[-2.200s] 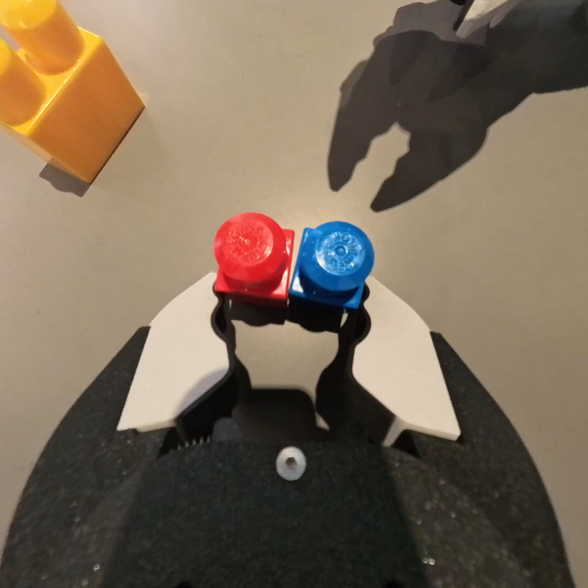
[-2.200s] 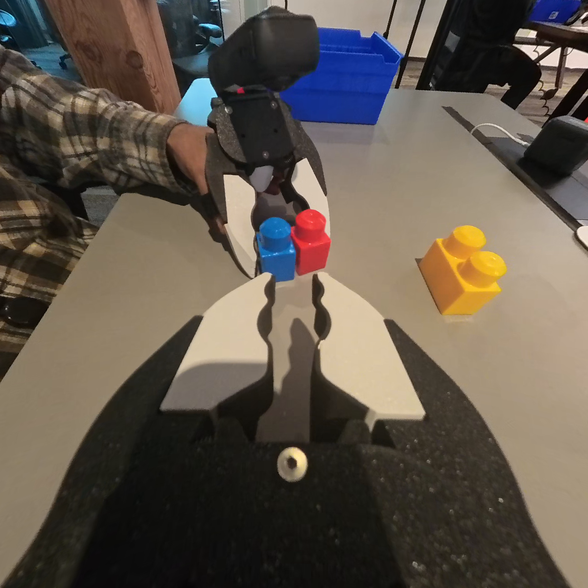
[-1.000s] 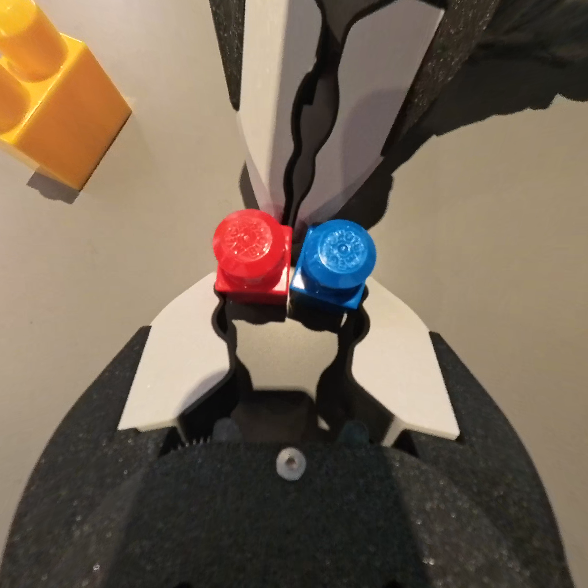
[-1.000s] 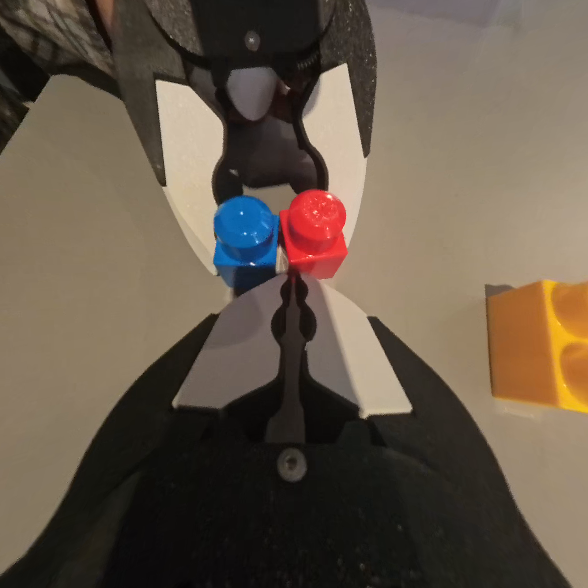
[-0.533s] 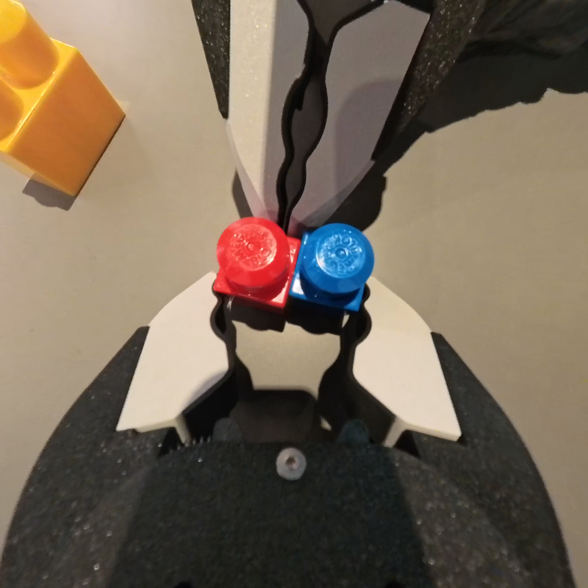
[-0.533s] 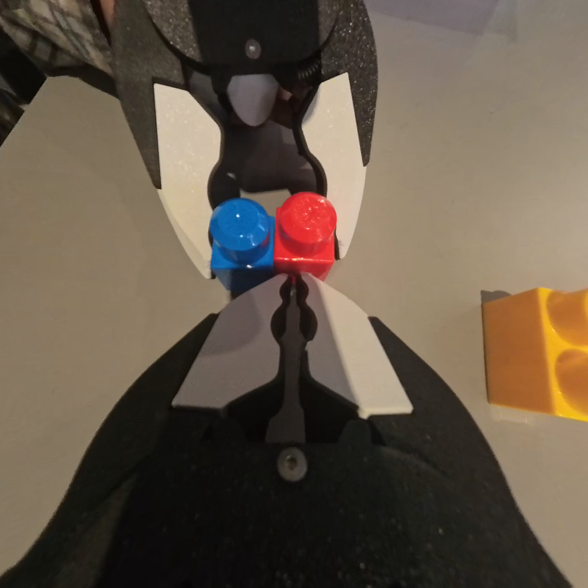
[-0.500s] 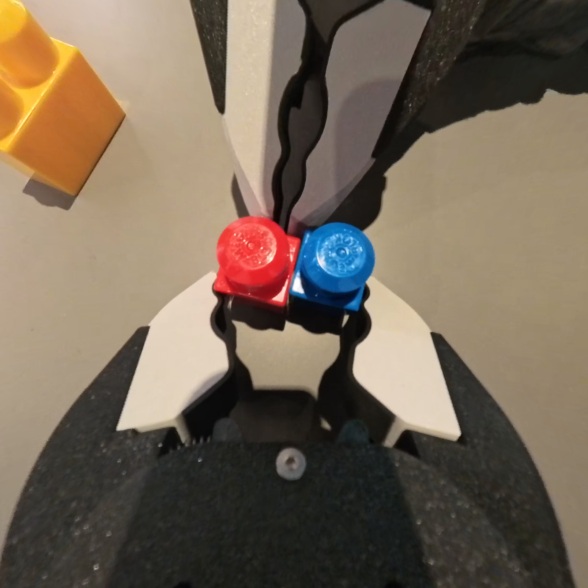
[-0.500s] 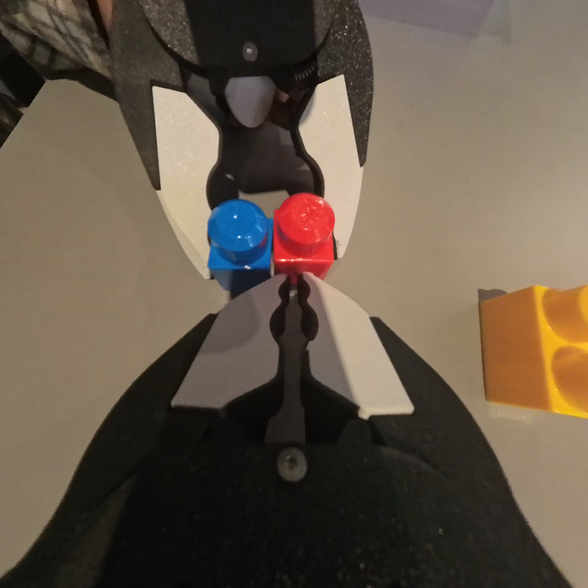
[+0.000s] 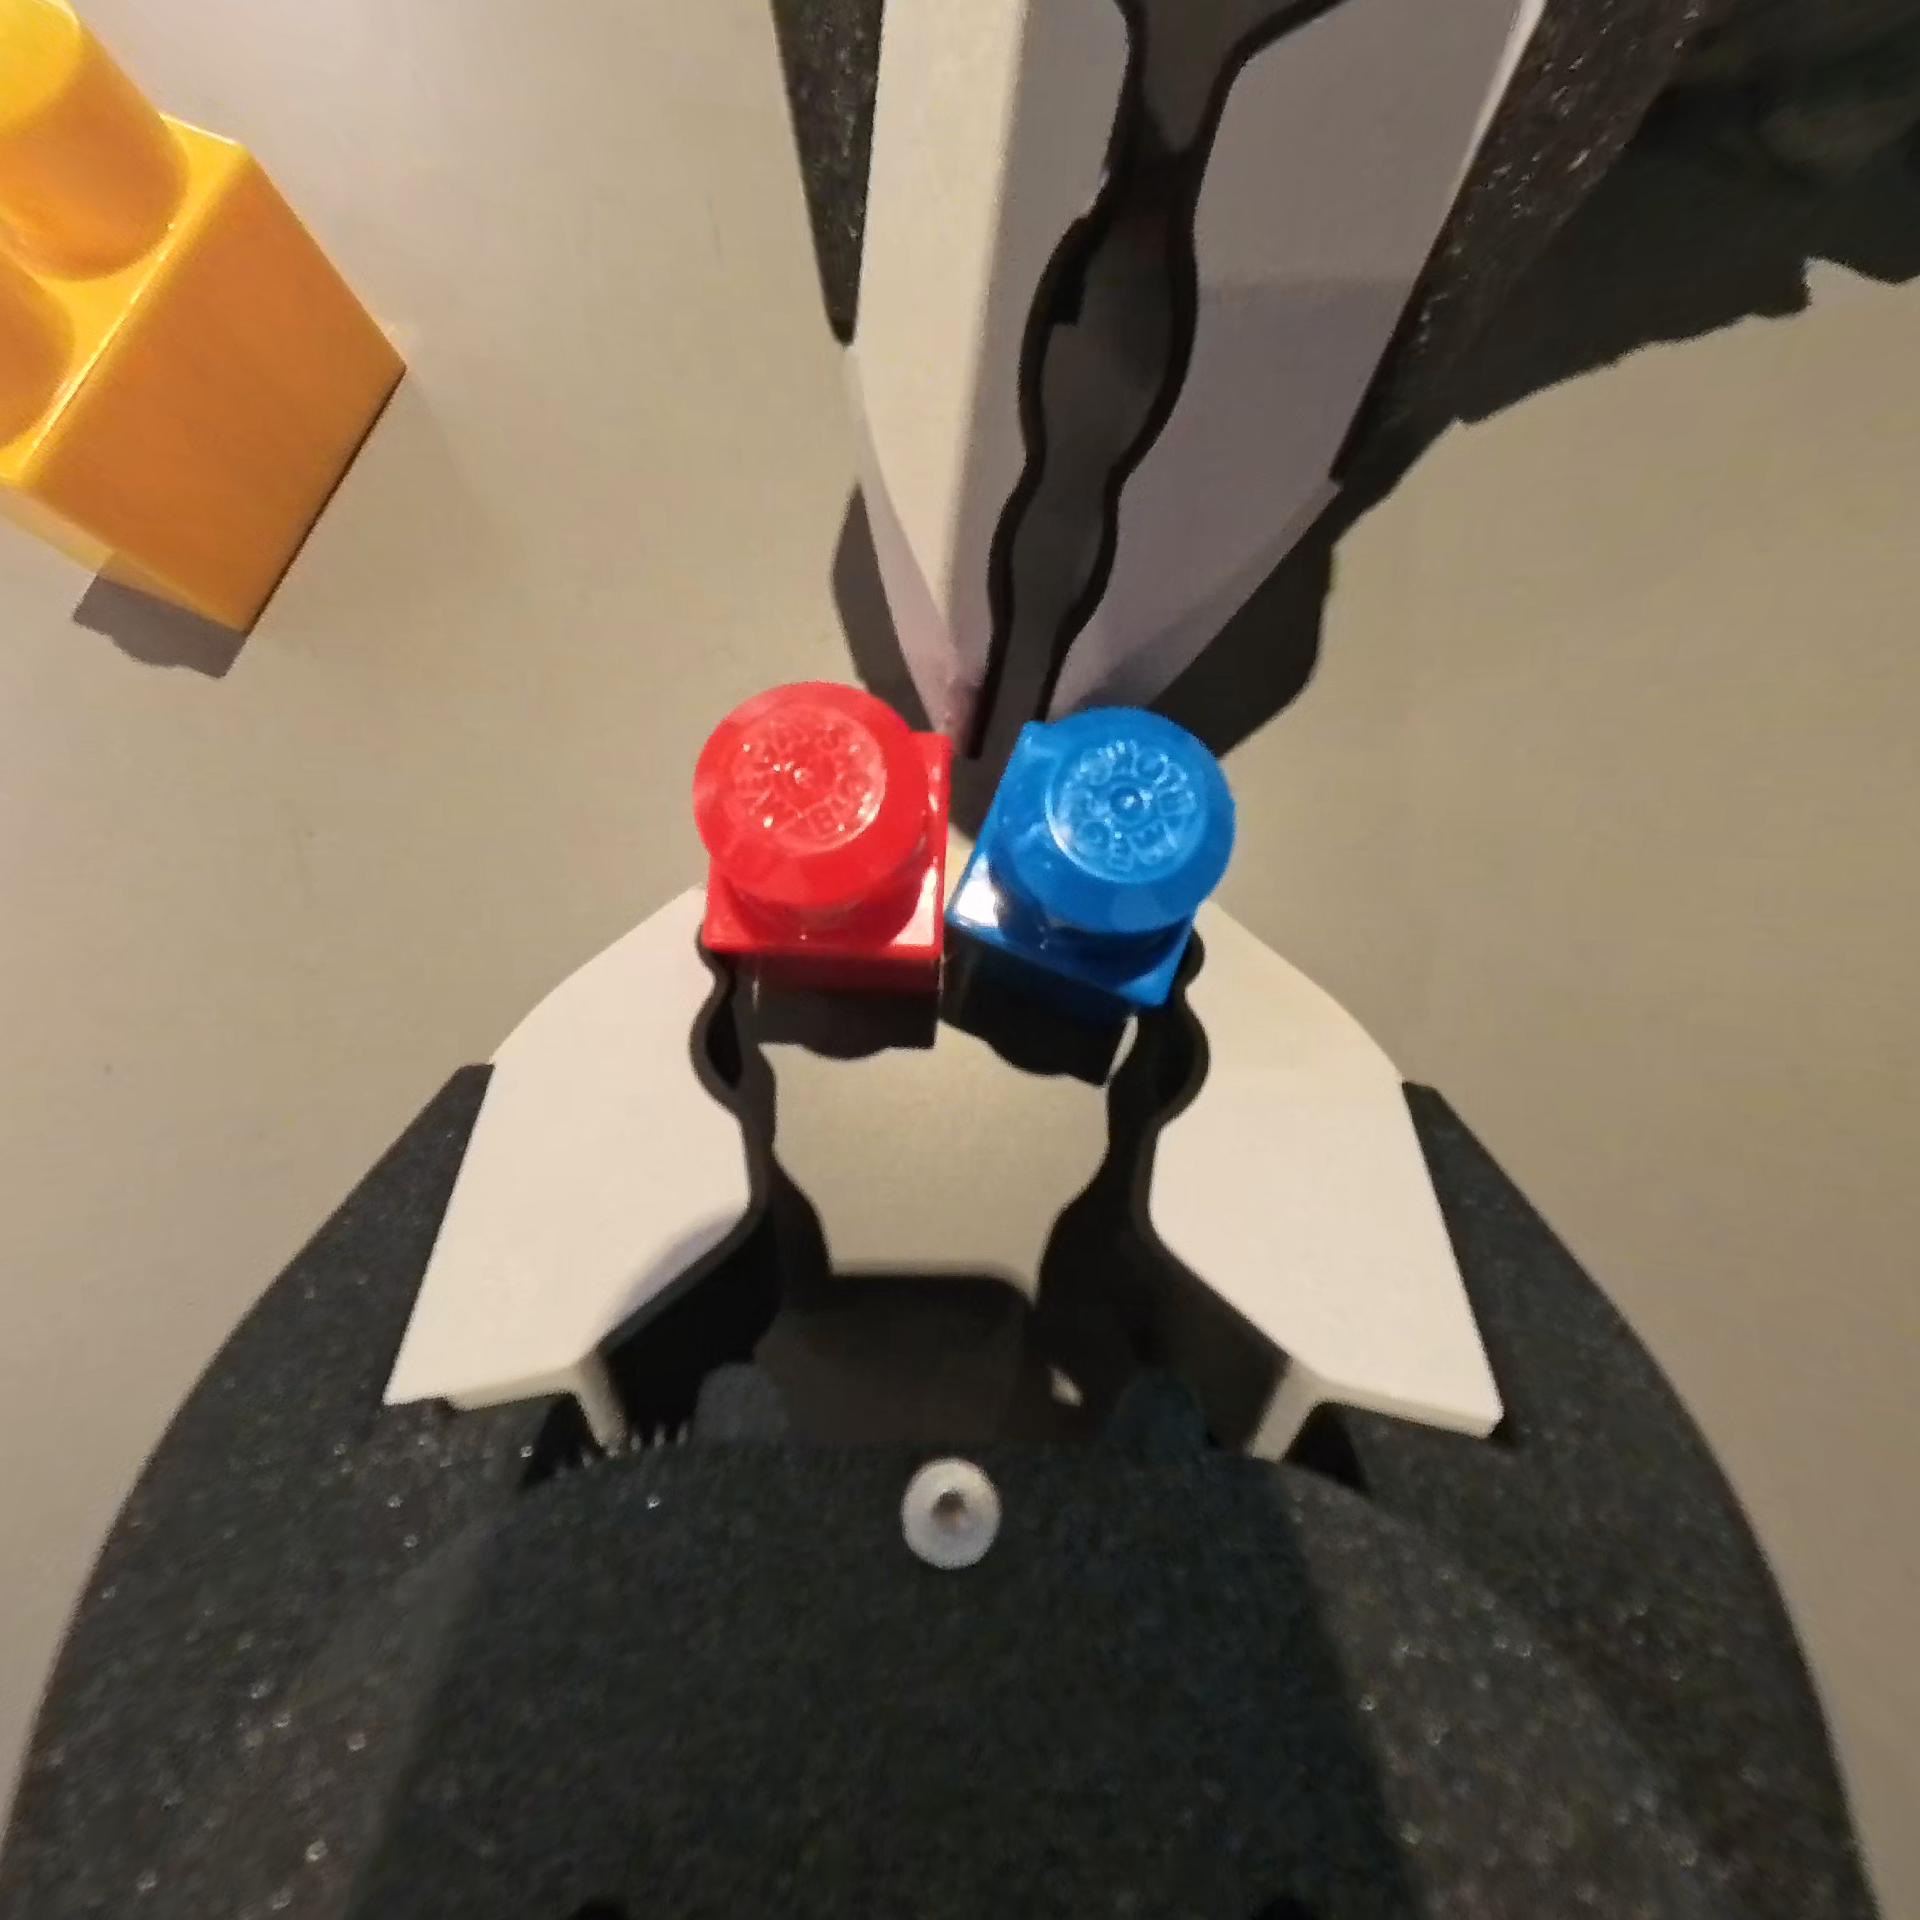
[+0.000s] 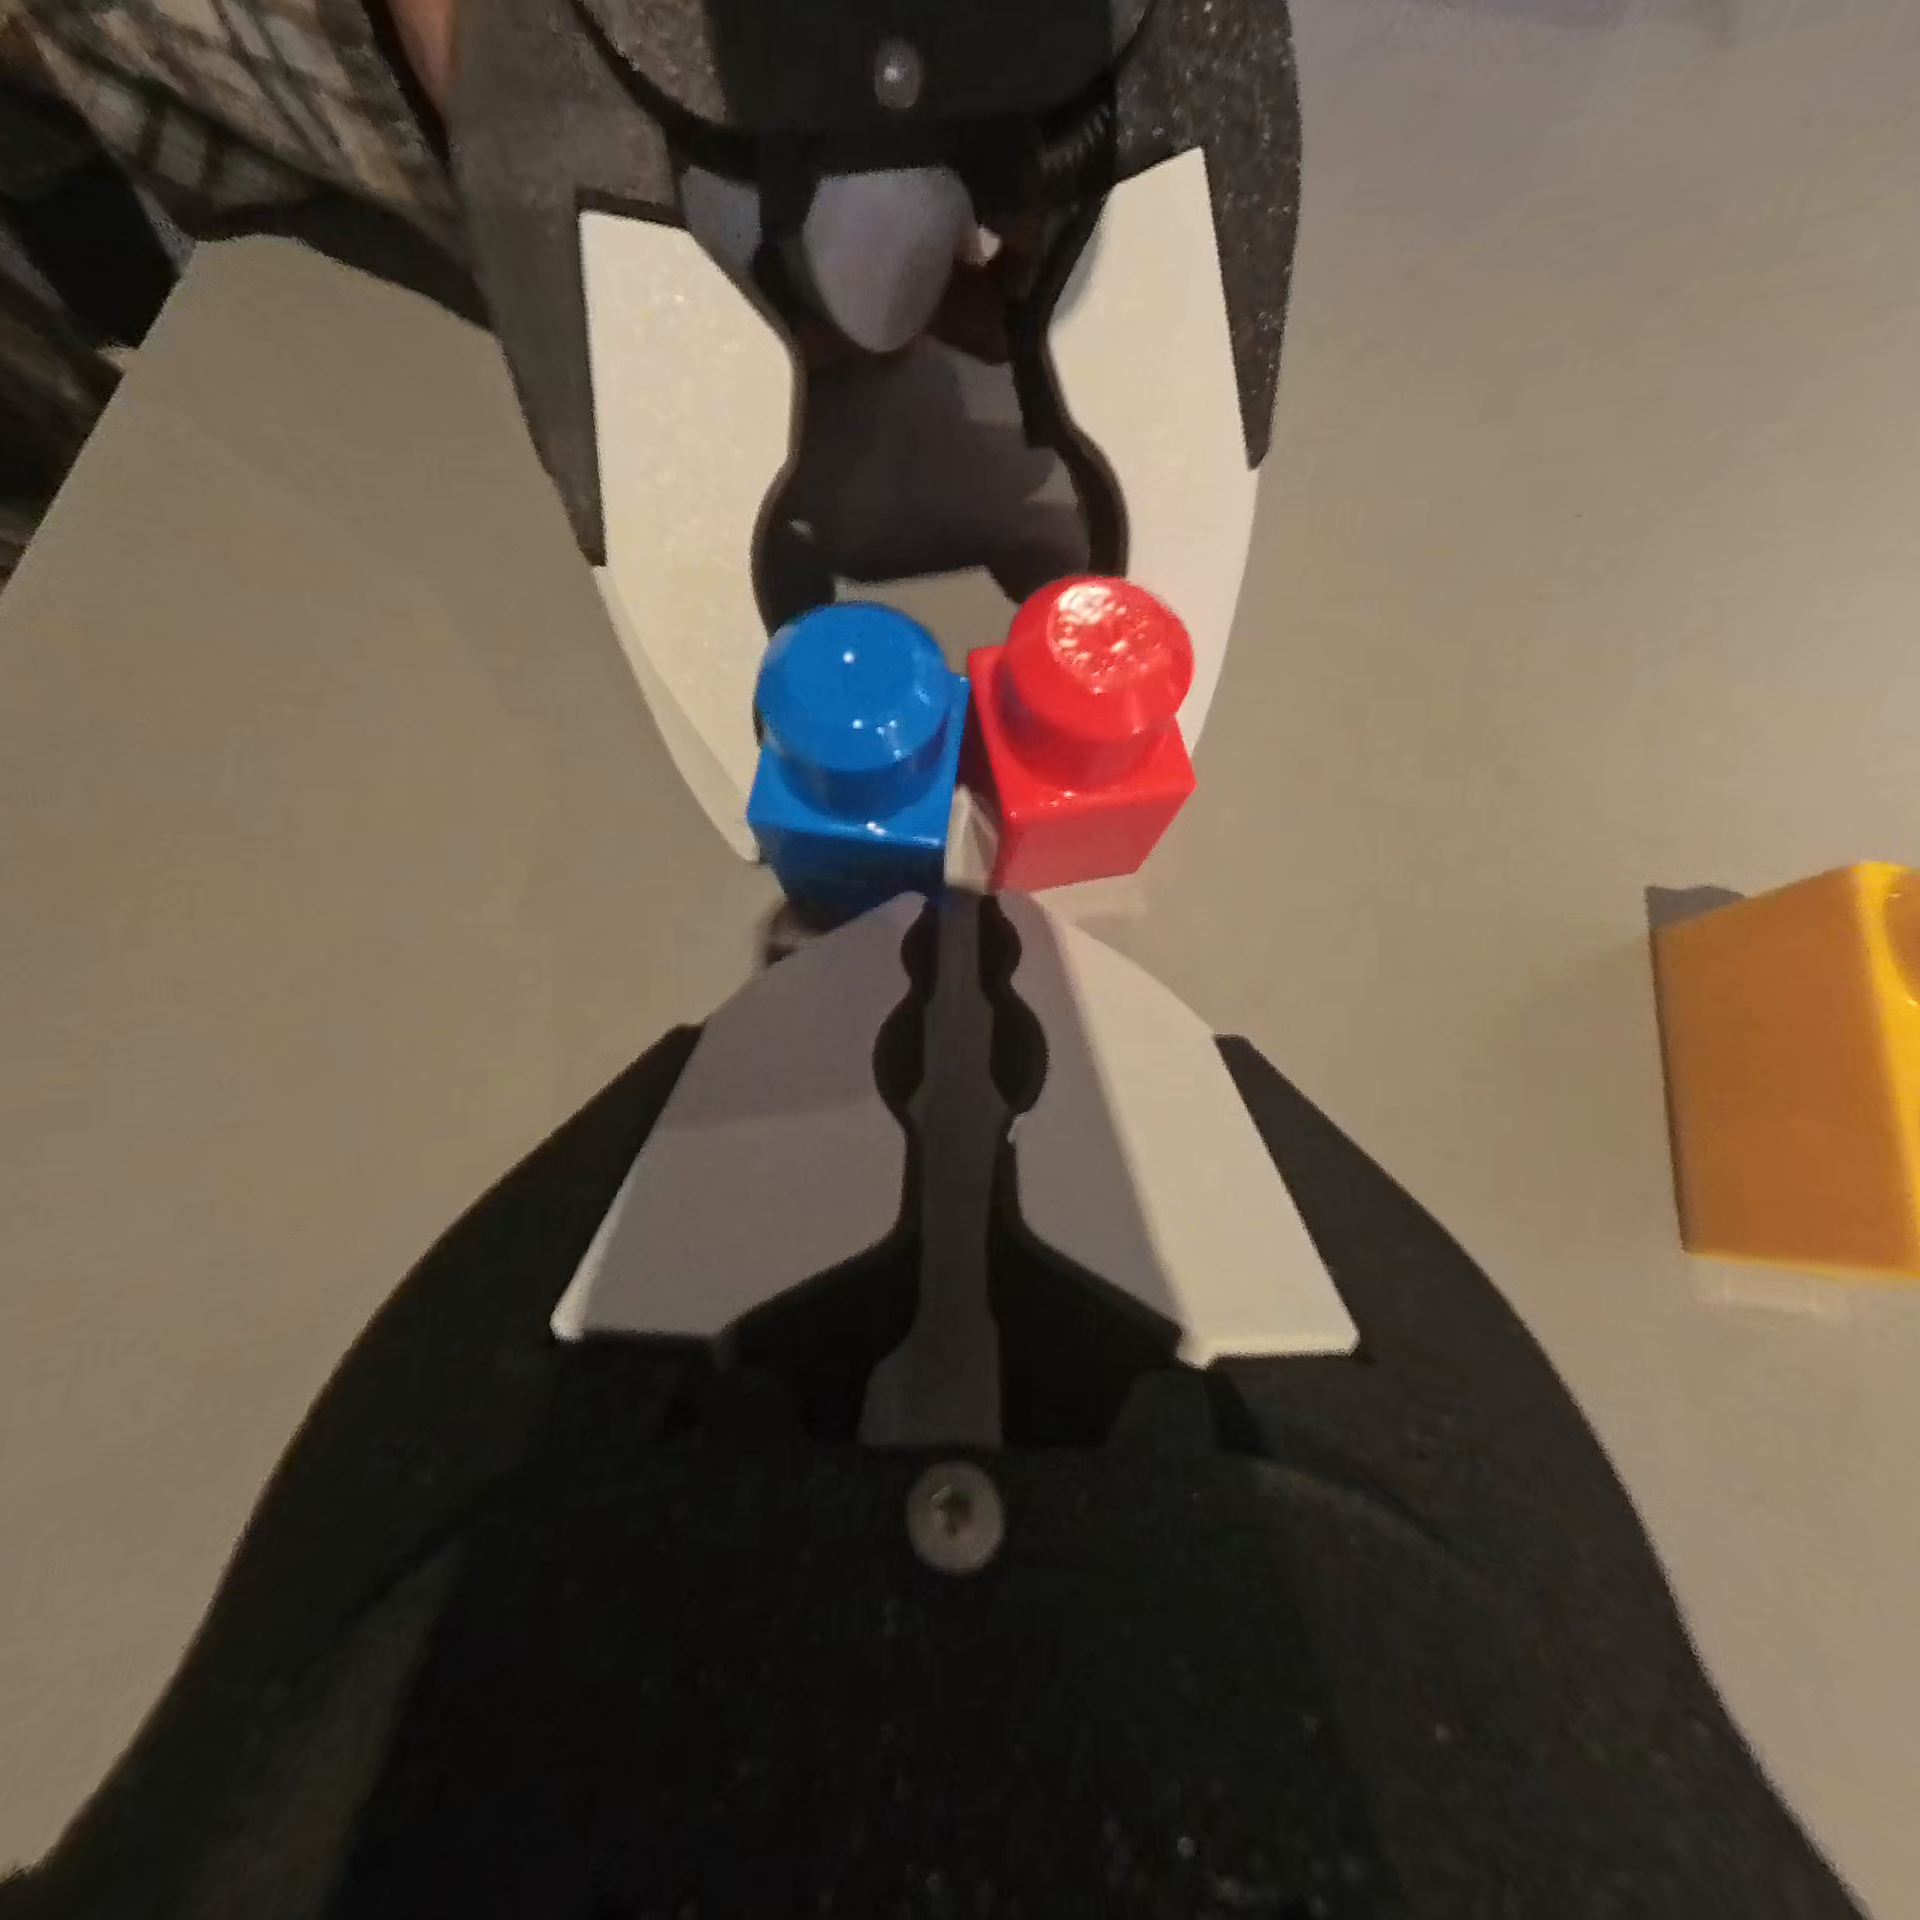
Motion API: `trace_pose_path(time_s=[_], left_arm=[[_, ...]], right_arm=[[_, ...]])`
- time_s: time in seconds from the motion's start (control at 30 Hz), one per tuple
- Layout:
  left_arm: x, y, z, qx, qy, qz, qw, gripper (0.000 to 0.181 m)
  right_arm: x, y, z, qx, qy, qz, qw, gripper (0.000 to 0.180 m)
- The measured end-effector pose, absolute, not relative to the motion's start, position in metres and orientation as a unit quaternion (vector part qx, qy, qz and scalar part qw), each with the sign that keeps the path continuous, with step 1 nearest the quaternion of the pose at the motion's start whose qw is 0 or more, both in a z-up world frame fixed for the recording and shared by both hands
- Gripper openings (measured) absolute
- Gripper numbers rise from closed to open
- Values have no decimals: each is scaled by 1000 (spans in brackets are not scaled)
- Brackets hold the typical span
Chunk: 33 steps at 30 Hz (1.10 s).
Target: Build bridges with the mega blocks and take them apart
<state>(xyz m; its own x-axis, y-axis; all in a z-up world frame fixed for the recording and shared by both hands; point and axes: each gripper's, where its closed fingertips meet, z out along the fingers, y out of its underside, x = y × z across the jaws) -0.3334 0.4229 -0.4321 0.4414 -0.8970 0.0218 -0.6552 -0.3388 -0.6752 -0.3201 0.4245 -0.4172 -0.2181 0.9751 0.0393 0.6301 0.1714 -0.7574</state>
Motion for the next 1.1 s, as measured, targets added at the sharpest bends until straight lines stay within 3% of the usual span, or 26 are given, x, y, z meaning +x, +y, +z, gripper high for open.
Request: trace_pose_path(time_s=[1.1], left_arm=[[-359, 414, -421, -799, 464, -220, 313, 78]], right_arm=[[-321, 432, -411, -580, -689, 332, 280, 12]])
